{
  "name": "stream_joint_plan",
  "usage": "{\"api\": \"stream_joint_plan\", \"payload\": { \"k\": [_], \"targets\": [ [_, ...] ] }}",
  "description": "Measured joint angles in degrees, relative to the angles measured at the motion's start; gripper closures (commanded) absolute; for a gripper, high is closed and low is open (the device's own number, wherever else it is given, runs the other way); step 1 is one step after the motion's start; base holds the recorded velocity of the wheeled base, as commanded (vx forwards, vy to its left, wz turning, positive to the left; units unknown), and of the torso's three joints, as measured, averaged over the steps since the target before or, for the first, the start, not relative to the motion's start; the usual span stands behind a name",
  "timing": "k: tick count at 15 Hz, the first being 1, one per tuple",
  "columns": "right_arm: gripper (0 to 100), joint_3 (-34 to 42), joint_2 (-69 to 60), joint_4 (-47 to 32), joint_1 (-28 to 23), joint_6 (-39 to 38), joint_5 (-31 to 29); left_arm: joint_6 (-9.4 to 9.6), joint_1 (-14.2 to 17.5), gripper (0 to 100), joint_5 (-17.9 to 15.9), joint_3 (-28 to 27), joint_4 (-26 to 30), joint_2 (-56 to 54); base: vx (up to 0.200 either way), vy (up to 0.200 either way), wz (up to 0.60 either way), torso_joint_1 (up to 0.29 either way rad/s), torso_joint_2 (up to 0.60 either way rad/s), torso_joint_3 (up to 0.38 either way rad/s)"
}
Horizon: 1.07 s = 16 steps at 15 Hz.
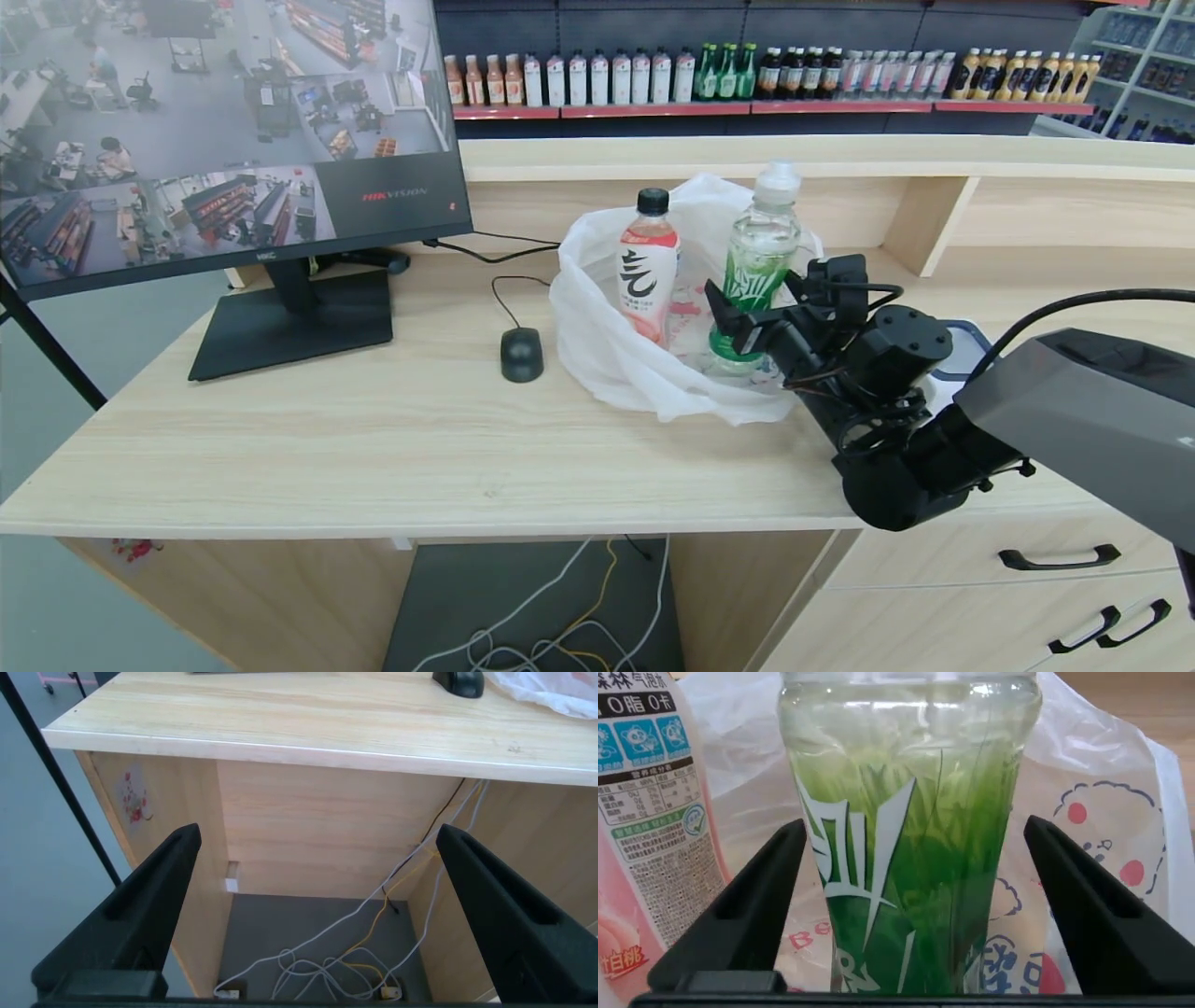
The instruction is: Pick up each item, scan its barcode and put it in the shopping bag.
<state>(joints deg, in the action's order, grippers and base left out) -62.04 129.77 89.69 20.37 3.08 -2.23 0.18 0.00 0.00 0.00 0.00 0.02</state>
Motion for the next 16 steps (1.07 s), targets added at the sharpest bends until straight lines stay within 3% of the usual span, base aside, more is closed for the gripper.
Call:
{"api": "stream_joint_plan", "payload": {
  "k": [12, 16],
  "targets": [
    [0, 4.52, -3.63, 0.26, -0.04, -0.63, -0.04, 0.00, 0.00, 0, 0.00, 0.00, 0.00, 0.00, 0.000, 0.000, 0.00, 0.000, 0.00, 0.000],
    [0, 9.78, -8.68, 0.23, 0.11, -0.63, -0.01, 0.00, 0.00, 0, 0.00, 0.00, 0.00, 0.00, 0.000, 0.000, 0.00, 0.000, 0.00, 0.000]
  ]
}}
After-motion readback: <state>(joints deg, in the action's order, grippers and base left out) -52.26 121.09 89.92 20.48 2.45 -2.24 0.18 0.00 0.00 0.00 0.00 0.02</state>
